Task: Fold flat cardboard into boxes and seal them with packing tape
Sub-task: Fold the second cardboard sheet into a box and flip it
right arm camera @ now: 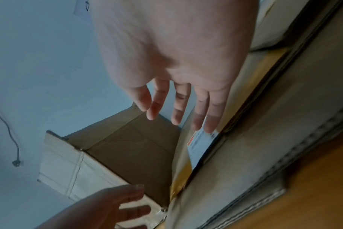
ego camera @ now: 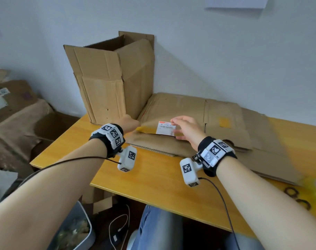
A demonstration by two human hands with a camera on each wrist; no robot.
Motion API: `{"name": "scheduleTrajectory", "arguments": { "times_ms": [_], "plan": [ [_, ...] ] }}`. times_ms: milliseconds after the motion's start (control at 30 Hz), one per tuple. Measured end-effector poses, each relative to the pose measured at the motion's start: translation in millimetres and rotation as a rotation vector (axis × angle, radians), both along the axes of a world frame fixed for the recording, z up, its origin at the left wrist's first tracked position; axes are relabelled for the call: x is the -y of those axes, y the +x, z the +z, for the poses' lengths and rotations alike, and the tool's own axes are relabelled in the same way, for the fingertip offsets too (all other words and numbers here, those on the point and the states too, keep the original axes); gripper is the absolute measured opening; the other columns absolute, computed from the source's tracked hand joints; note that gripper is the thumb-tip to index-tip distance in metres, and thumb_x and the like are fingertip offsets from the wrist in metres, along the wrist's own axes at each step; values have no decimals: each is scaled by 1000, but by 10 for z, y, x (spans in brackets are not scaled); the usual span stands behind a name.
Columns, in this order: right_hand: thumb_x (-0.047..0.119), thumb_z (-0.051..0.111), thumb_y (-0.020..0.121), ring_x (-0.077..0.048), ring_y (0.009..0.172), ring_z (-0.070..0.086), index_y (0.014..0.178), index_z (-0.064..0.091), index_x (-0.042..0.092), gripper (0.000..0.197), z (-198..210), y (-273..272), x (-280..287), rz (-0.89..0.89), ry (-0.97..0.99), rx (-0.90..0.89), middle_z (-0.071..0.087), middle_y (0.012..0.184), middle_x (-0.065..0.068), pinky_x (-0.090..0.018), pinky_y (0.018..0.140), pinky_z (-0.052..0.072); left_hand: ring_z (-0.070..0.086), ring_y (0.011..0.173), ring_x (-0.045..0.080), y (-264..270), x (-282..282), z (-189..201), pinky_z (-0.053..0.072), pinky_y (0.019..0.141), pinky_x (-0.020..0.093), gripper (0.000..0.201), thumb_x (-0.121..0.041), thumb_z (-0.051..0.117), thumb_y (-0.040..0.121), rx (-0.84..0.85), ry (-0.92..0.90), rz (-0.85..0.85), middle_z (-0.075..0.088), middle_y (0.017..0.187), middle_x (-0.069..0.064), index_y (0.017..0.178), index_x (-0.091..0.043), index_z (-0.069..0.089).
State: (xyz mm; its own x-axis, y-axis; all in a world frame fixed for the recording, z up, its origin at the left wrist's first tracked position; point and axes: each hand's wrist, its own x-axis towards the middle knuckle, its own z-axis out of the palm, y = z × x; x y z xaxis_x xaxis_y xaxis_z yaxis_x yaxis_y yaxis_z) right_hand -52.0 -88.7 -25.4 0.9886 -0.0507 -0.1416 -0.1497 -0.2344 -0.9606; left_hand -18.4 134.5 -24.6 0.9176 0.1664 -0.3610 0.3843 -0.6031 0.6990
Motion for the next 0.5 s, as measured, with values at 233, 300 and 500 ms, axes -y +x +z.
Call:
{"name": "scheduleTrajectory", "arguments": {
  "times_ms": [233, 300, 500],
  "plan": [
    [20, 55, 100, -17, 100, 63, 92, 70, 27, 19, -10, -418, 690, -16, -216, 71, 67, 106, 7, -44, 85, 60, 56, 89, 22, -217, 979, 60, 50, 82, 38, 17, -25, 55, 100, -59, -225, -193, 68, 107, 0, 112, -16, 61],
    [19, 54, 100, -18, 95, 66, 95, 70, 25, 17, -15, -535, 943, -45, -218, 37, 69, 105, 6, -43, 82, 59, 59, 88, 22, -259, 1210, 27, 52, 81, 38, 10, -25, 56, 99, -89, -251, -235, 69, 99, -1, 102, -16, 61],
    [27, 58, 99, -19, 75, 65, 106, 67, 20, 14, -74, -962, 1816, -116, -268, -226, 77, 95, -2, -33, 65, 55, 58, 52, 19, -429, 1913, -88, 42, 47, 22, 22, -23, 57, 99, -164, -224, -338, 69, 70, 6, 89, -8, 69]
  ]
}}
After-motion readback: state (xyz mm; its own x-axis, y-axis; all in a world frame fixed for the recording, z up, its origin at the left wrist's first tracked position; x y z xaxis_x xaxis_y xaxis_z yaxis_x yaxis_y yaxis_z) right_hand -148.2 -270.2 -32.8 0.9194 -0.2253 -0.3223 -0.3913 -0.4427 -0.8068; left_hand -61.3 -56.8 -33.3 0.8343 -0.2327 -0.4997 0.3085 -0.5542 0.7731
